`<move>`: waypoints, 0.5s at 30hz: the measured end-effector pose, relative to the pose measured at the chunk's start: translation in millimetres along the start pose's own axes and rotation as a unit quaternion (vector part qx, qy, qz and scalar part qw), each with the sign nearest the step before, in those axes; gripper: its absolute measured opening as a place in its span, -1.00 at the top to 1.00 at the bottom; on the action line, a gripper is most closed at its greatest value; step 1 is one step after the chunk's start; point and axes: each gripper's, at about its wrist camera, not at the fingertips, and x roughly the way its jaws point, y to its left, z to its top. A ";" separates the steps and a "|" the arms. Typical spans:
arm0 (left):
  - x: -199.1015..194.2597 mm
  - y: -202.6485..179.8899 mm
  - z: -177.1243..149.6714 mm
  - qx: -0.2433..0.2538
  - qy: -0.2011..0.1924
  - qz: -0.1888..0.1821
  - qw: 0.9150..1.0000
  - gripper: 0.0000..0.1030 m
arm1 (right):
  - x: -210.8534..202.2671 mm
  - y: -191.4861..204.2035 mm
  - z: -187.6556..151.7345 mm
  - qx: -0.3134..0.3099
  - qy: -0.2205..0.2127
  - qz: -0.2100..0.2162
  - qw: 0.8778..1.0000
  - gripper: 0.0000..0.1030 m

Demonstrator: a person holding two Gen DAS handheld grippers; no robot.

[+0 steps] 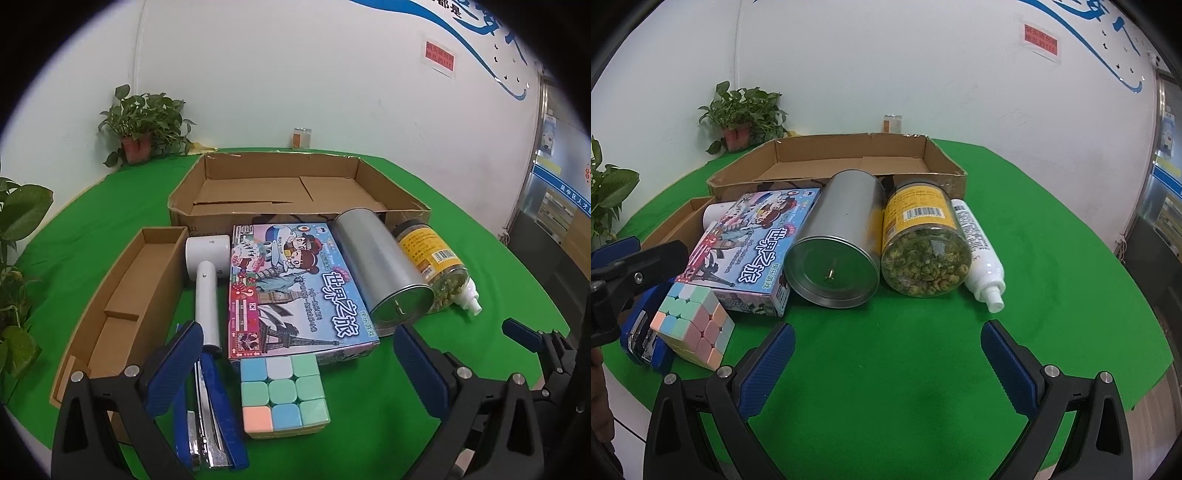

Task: Organize rigid objects
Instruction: 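Move the right tool to the long narrow cardboard tray's end wall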

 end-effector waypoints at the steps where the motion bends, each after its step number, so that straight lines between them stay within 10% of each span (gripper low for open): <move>1: 0.6 3.0 1.7 -0.002 0.003 -0.001 1.000 -0.99 | 1.5 1.1 1.3 -0.002 -0.001 0.003 1.000 -0.97; 15: -23.1 132.8 23.2 -0.036 0.054 0.041 0.997 -0.99 | -15.6 69.5 38.2 -0.011 -0.017 0.179 0.984 -0.96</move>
